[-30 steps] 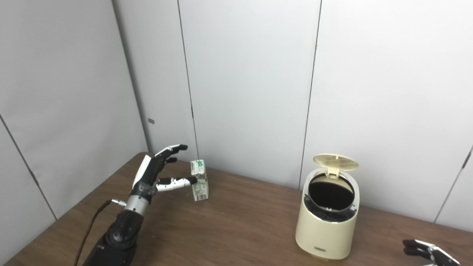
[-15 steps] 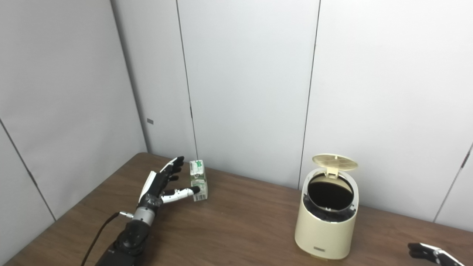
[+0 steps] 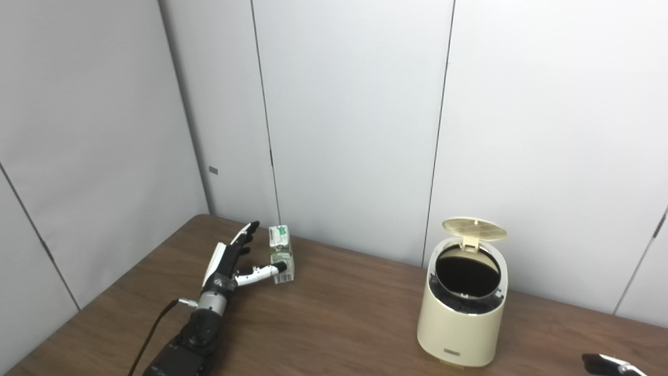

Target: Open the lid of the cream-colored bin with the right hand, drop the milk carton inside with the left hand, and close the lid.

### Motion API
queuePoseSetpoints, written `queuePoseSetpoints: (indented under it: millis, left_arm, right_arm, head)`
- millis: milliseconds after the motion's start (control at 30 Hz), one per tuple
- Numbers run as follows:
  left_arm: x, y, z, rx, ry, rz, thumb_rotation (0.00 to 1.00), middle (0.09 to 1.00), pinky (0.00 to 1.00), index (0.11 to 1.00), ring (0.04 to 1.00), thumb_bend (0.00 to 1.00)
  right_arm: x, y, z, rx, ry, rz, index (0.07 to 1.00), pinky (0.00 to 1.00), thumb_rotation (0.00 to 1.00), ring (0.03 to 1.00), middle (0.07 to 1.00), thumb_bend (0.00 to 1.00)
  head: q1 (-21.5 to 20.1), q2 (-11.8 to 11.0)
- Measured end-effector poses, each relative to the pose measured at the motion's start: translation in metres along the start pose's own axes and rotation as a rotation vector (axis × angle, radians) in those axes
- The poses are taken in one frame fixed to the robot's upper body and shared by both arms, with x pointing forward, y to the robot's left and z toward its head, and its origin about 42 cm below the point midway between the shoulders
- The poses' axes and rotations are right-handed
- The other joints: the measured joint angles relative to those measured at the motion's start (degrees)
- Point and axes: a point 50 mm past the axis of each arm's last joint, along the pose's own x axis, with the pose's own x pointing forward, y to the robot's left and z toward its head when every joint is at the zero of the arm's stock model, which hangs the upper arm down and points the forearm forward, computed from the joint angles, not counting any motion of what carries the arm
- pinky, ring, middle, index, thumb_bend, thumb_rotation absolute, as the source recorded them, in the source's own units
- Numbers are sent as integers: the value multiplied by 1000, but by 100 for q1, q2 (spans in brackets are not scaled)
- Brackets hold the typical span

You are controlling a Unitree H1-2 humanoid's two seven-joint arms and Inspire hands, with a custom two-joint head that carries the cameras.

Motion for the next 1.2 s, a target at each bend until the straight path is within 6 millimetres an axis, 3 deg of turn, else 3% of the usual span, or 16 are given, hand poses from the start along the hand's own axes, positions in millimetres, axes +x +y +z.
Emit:
queuePoseSetpoints:
  millis: [133, 467, 600, 867, 967, 1000, 1067, 1200]
  left_arm:
    - [1, -1, -1, -84, 22, -34, 294, 935, 894, 955, 936, 904]
    - [11, -11, 8, -159, 25, -86, 228, 877, 860, 906, 880, 892]
    - [10, -18, 7, -203, 35, -87, 161, 811, 717, 835, 790, 867]
    - [16, -21, 8, -238, 51, -98, 66, 686, 605, 709, 663, 822]
    - [20, -25, 11, -232, 53, -88, 33, 620, 552, 631, 597, 786]
    - [20, -26, 11, -224, 52, -83, 43, 600, 533, 563, 579, 656]
    - [19, -32, 12, -224, 56, -64, 50, 570, 504, 505, 552, 548]
    - [17, -40, 13, -206, 55, -39, 55, 553, 497, 489, 548, 520]
  right_arm:
    - [-4, -3, -1, -13, 2, 0, 734, 269, 423, 521, 741, 931]
    - [-7, -4, 2, -24, -9, -3, 740, 283, 423, 536, 749, 919]
    - [-9, -4, 1, -25, -4, -2, 733, 282, 434, 528, 737, 926]
    - [-10, -5, 0, -26, -3, -2, 736, 283, 468, 522, 718, 936]
    - [-12, -5, -1, -27, 5, 1, 735, 269, 490, 522, 714, 944]
    - [-13, -5, -1, -27, 12, 2, 733, 262, 496, 519, 717, 951]
    - [-15, -5, -3, -29, 24, 2, 729, 254, 505, 505, 712, 965]
    - [-16, -6, -2, -28, 26, 0, 730, 268, 496, 516, 717, 959]
  head:
    - [0, 18]
    - [-44, 62]
    - [-70, 70]
    - [-106, 132]
    - [-106, 149]
    - [-106, 158]
    - [-106, 167]
    - [-70, 167]
